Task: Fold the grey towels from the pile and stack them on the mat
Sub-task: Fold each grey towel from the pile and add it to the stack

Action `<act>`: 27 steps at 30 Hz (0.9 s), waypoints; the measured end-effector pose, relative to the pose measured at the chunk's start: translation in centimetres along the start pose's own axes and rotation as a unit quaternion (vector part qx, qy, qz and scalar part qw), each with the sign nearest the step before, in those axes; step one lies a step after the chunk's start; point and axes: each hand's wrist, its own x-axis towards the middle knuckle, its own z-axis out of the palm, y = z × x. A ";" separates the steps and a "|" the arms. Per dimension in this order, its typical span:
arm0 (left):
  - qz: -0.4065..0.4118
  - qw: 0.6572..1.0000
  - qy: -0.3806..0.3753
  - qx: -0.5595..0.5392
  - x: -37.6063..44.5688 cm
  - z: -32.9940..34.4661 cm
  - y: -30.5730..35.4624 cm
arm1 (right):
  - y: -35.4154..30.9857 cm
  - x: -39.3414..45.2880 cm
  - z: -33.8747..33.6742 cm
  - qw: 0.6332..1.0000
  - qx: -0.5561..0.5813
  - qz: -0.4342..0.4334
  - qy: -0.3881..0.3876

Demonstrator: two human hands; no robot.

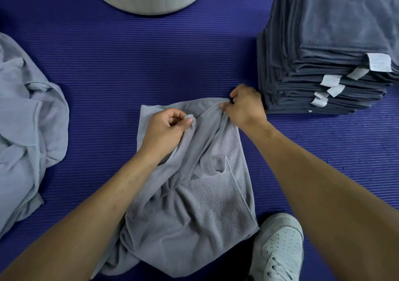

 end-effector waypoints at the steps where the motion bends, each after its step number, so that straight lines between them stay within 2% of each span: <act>1: 0.000 1.000 -0.001 0.001 0.0 0.0 0.0 | -0.2 0.0 -0.2 1.000 -0.003 0.000 -0.013; 4: 0.005 1.000 0.000 0.002 0.0 -0.1 0.0 | -0.2 -0.3 -0.2 1.000 0.018 -0.009 -0.019; 8: -0.004 1.000 0.007 -0.017 -0.4 -0.2 -0.2 | 0.0 -1.7 -0.2 0.996 0.087 -0.022 0.023; 11: -0.022 0.998 0.010 -0.056 -1.2 -0.9 -0.1 | -0.2 -3.4 -0.9 0.991 0.119 -0.053 -0.001; 15: -0.004 0.997 0.037 -0.063 -3.4 -2.8 0.9 | -1.0 -6.5 -3.1 0.989 0.099 -0.107 -0.010; 18: 0.023 0.998 0.053 -0.002 -5.7 -4.8 2.9 | -2.4 -10.0 -5.8 0.990 0.076 -0.119 -0.008; 24: 0.077 0.992 0.051 0.090 -12.2 -10.8 10.3 | -7.5 -18.9 -14.0 0.976 -0.065 -0.199 -0.054; 27: 0.123 0.986 0.033 0.111 -16.9 -13.7 15.0 | -10.8 -23.5 -18.3 0.966 -0.113 -0.231 -0.038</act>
